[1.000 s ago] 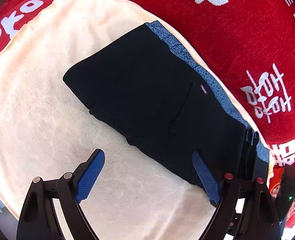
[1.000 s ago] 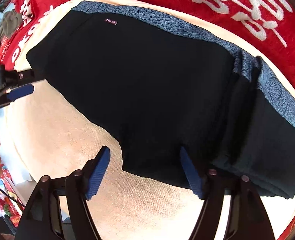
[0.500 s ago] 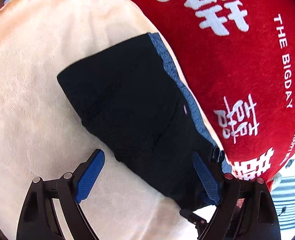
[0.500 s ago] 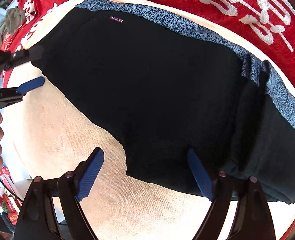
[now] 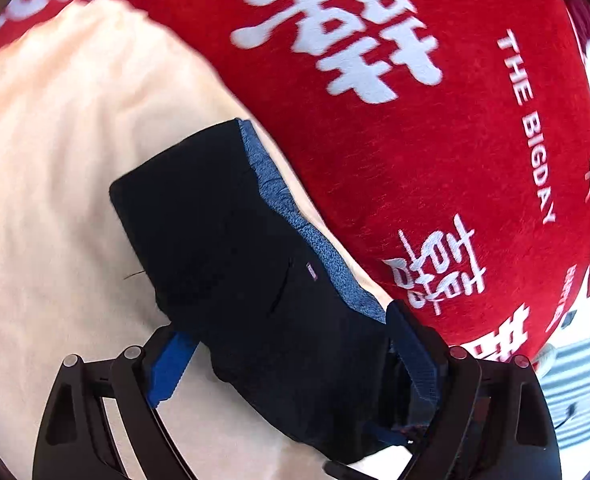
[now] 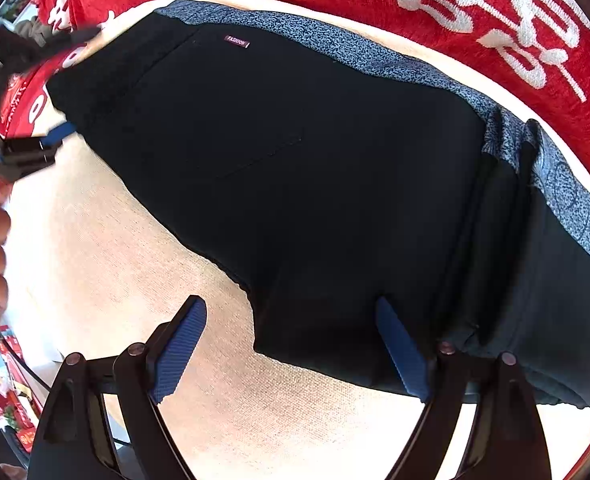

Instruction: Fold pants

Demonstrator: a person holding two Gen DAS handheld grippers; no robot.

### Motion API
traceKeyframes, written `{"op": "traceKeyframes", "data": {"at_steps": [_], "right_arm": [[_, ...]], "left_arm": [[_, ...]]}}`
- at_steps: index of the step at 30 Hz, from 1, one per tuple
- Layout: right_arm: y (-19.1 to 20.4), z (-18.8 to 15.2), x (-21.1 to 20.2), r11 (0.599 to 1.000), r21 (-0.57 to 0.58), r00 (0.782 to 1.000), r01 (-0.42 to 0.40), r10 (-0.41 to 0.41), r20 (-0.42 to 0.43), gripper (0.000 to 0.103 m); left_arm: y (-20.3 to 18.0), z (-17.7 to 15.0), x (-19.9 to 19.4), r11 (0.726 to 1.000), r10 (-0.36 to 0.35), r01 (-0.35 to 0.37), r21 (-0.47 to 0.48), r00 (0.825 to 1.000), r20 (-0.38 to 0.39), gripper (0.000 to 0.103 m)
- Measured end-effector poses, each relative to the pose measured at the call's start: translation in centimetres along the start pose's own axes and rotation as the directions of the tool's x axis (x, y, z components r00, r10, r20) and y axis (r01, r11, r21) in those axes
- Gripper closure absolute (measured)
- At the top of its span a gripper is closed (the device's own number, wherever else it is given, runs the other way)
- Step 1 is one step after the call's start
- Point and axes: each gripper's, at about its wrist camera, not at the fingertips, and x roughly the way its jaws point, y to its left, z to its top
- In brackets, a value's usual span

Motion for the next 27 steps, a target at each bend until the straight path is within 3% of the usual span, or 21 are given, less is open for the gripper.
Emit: {"op": "traceKeyframes", "data": {"at_steps": [3,6,9,11,12,14,15,17,18,20,23,27], "right_arm": [[-0.5,0.0,-0.1,1.0,0.007,1.0,-0.008,0.008,0.002,0.014],[-1.1,-0.1,-0.3,0.999,0.031,1.0,-0.03,0.03,0.0,0.014],[-2.2,0.6,-1.7,0.992,0.088,0.996,-0.089,0.089,0.0,0.014],[-3.3,1.7,-3.7,0.983,0.136,0.992,-0.126,0.122,0.037,0.014],[-3.8,2.5,-4.8,0.979,0.151,0.989,-0.141,0.133,0.058,0.014],[-4.6,4.5,-6.6,0.968,0.169,0.981,-0.188,0.177,0.078,0.014],[-4.8,6.0,-7.6,0.958,0.174,0.973,-0.229,0.219,0.077,0.014],[-4.8,8.3,-8.3,0.944,0.18,0.961,-0.276,0.27,0.06,0.014],[-4.5,9.7,-8.6,0.936,0.181,0.954,-0.301,0.298,0.047,0.014],[-3.0,12.7,-8.8,0.922,0.153,0.934,-0.355,0.356,0.021,0.014],[0.5,15.7,-8.4,0.927,0.089,0.927,-0.364,0.37,-0.059,0.013],[7.8,19.2,-6.3,0.938,-0.042,0.919,-0.344,0.327,-0.222,0.013]], "left_arm": [[1.3,0.1,2.9,0.991,0.129,-0.132,-0.024,0.987,-0.092,0.013],[1.1,0.4,3.2,0.986,0.163,-0.166,-0.03,0.983,-0.083,0.013],[-0.3,0.3,3.8,0.953,0.304,-0.302,0.038,0.949,-0.081,0.03],[-1.0,0.2,4.0,0.919,0.387,-0.381,0.098,0.92,-0.054,0.06],[-1.4,0.2,4.1,0.902,0.419,-0.411,0.135,0.907,-0.043,0.062],[-2.4,-0.3,3.9,0.877,0.439,-0.43,0.215,0.898,0.006,0.065],[-3.4,-0.9,4.0,0.837,0.467,-0.458,0.299,0.883,0.046,0.066],[-5.7,-2.8,4.9,0.696,0.534,-0.527,0.487,0.834,0.139,0.065],[-6.7,-4.1,5.6,0.611,0.56,-0.553,0.567,0.808,0.185,0.065],[-7.3,-5.2,6.3,0.527,0.587,-0.579,0.622,0.777,0.226,0.065],[-7.4,-5.5,6.8,0.496,0.598,-0.581,0.646,0.767,0.231,0.065],[-7.7,-5.8,7.5,0.463,0.602,-0.579,0.671,0.761,0.242,0.065]]}}
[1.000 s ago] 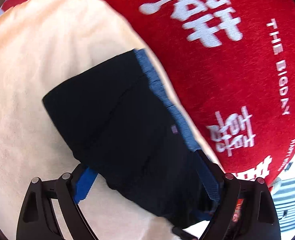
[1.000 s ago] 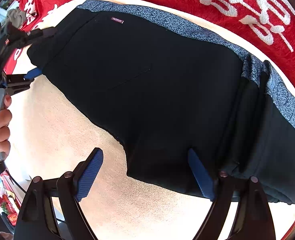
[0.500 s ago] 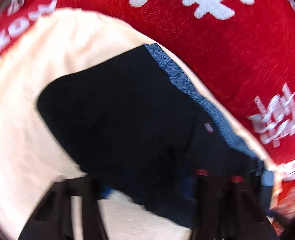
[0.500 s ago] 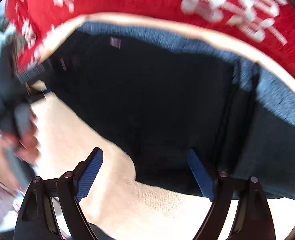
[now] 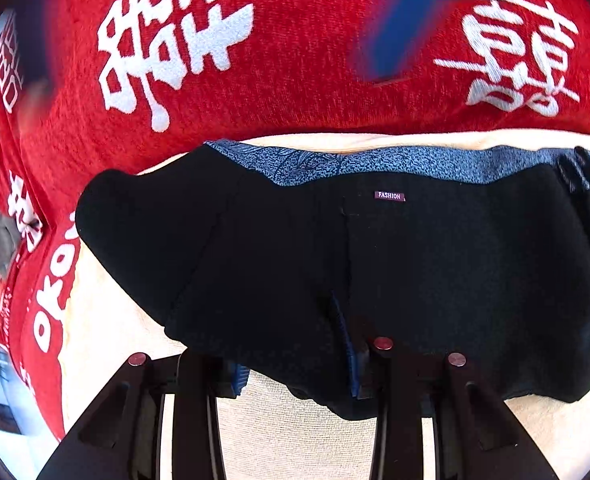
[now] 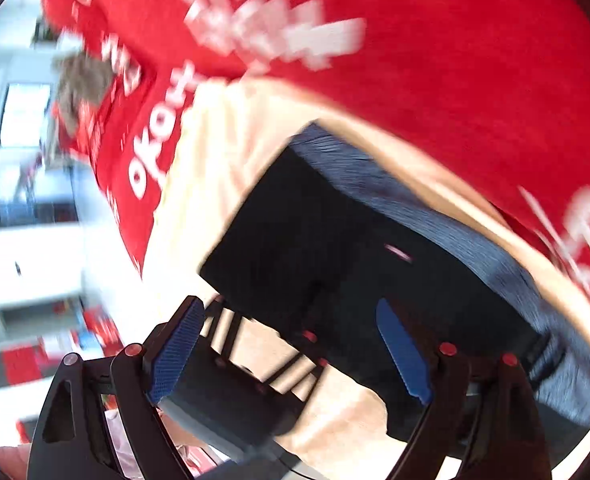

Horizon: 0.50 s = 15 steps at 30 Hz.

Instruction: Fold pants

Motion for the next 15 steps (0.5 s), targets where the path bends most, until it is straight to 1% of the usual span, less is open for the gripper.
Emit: {"op": "traceKeyframes", "data": {"at_steps": [2,4,5,8,10,11,12,13,14,15], "right_arm": [[2.3,2.1,2.0,0.998,-0.061,0.998,0.014,-0.018,-0.066,0.013],[3.5,3.5,4.2,0.996,-0.092,0.99,0.005,-0.018,-0.138,0.013],[4.0,4.1,5.5,0.995,-0.1,0.983,0.019,-0.037,-0.179,0.012],[4.5,5.0,8.0,0.987,-0.131,0.96,0.097,-0.128,-0.25,0.013],[4.2,5.0,9.9,0.979,-0.152,0.937,0.138,-0.179,-0.301,0.013],[4.0,5.0,10.5,0.975,-0.158,0.926,0.159,-0.202,-0.319,0.019],[3.8,4.8,11.1,0.966,-0.183,0.914,0.185,-0.238,-0.33,0.052],[3.7,4.7,11.2,0.959,-0.199,0.91,0.204,-0.261,-0.323,0.07],[3.5,4.6,10.9,0.96,-0.197,0.918,0.197,-0.252,-0.308,0.08],[3.2,4.3,9.9,0.966,-0.19,0.932,0.176,-0.226,-0.285,0.083]], "left_arm": [[-0.4,0.1,0.0,1.0,0.009,-0.009,0.015,1.0,0.005,0.065],[-0.7,0.2,0.1,1.0,0.012,-0.012,0.009,1.0,0.008,0.065],[0.6,-0.3,-0.3,1.0,0.013,-0.013,0.002,1.0,0.008,0.065],[0.0,-0.6,-0.8,1.0,0.02,-0.021,0.002,1.0,0.02,0.065],[-0.3,-0.7,-0.9,1.0,0.031,-0.031,0.0,0.999,0.026,0.065],[-0.4,-0.7,-1.0,0.999,0.034,-0.034,0.002,0.999,0.027,0.065],[-0.6,-0.6,-1.0,0.999,0.035,-0.035,0.004,0.999,0.02,0.065],[-0.6,-0.6,-0.8,1.0,0.029,-0.029,0.001,1.0,0.005,0.065],[-0.7,-0.5,-1.0,1.0,0.029,-0.029,0.002,1.0,0.011,0.065],[-0.9,-0.5,-1.6,1.0,0.027,-0.028,0.014,0.999,0.038,0.065]]}}
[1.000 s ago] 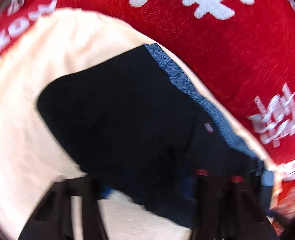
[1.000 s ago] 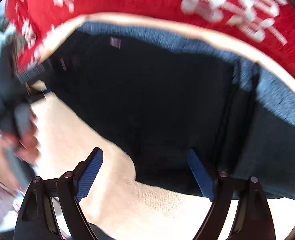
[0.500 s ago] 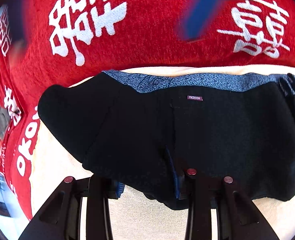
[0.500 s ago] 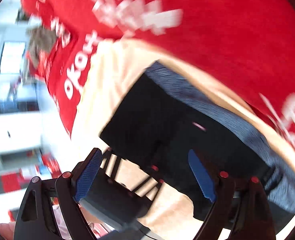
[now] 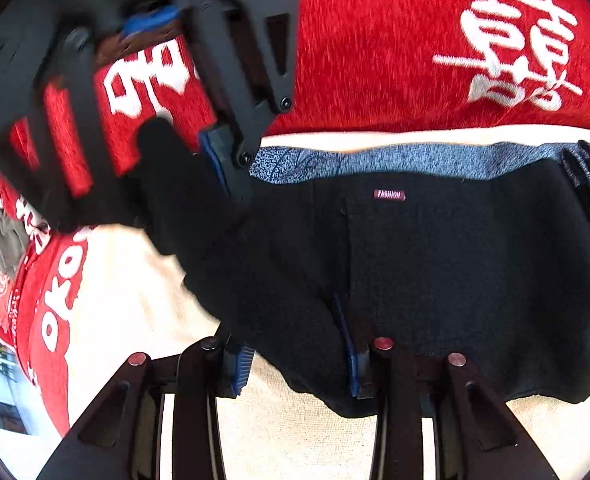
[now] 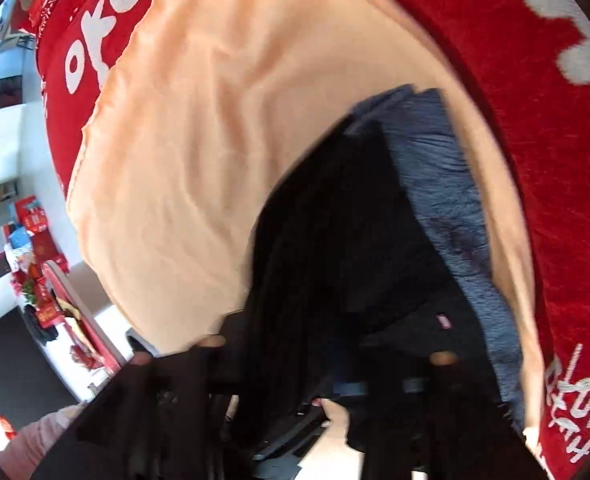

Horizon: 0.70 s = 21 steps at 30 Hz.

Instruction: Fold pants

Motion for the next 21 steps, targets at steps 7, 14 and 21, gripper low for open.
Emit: {"op": "traceKeyframes", "data": {"at_steps": [7,14,21], "right_arm": [[-2.6,-6.2,-5.6,0.977,0.043,0.954,-0.207,0.192,0.232,0.083],[-7.2,-16.0,-11.9,0.902,0.023,0.793,-0.431,0.367,0.487,0.082],[-13.7,-30.5,-13.4,0.807,0.005,0.558,-0.59,0.403,0.725,0.08]], "left_arm": [[-1.6,2.2,-5.7,0.998,-0.053,0.05,0.03,0.993,0.104,0.065],[-5.5,4.7,-14.1,0.988,-0.125,0.1,0.12,0.965,0.231,0.061],[-12.8,7.6,-20.9,0.951,-0.259,0.195,0.238,0.926,0.274,0.061]]}}
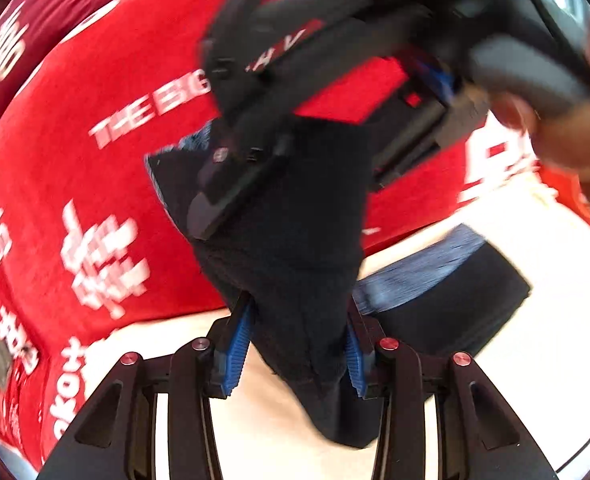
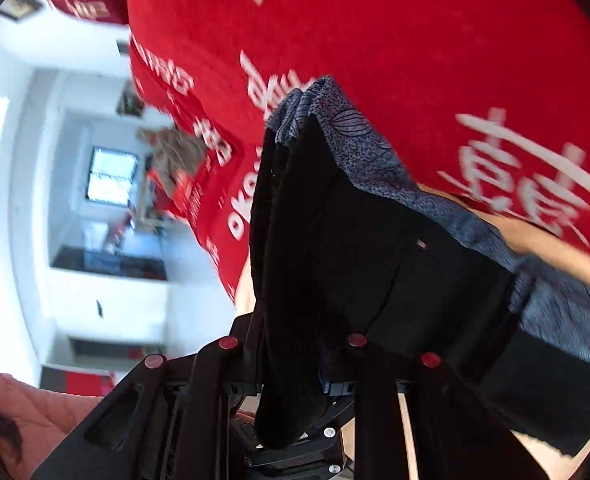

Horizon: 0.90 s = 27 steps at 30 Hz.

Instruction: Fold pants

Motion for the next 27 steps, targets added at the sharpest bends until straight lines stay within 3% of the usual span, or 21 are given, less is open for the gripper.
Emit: {"op": "traceKeyframes", "data": {"at_steps": [4,9,15,20,22,27], "right_arm": [[-5.1,-4.0,-6.4,0.995,0.09,0.992,-0.046,0.034,0.124,0.079],[-14.2,-9.4,-10.5,0.971,0.233,0.98,-0.049,0.002,0.2,0.079],[-24.1,-14.2,-8.5,0.918,0.397,0.981,-0.018,-0.061,0.184,0.079],[-25.8,-15.5,-7.0,0.907,0.42,0.981,-0.032,-0.052,0.187,0.076],[-25.5,-15.1,-6.8,0.913,0.407,0.981,-0.01,-0.07,0.18,0.076],[-22.9,-13.2,-6.6,0.944,0.312,0.976,0.11,-0.162,0.146,0.076]], "left_arm": [[-6.3,1.7,0.9,0.994,-0.065,0.065,0.093,0.998,0.001,0.061],[-14.4,1.2,4.9,0.973,-0.128,0.142,0.182,0.988,-0.089,0.061],[-21.0,-1.9,10.2,0.952,-0.123,0.178,0.25,0.968,-0.221,0.061],[-21.1,-3.3,10.5,0.945,-0.11,0.175,0.276,0.966,-0.234,0.052],[-20.1,-3.3,9.9,0.947,-0.136,0.199,0.252,0.959,-0.247,0.047],[-15.8,-2.6,8.3,0.967,-0.162,0.207,0.149,0.95,-0.267,0.046]]}}
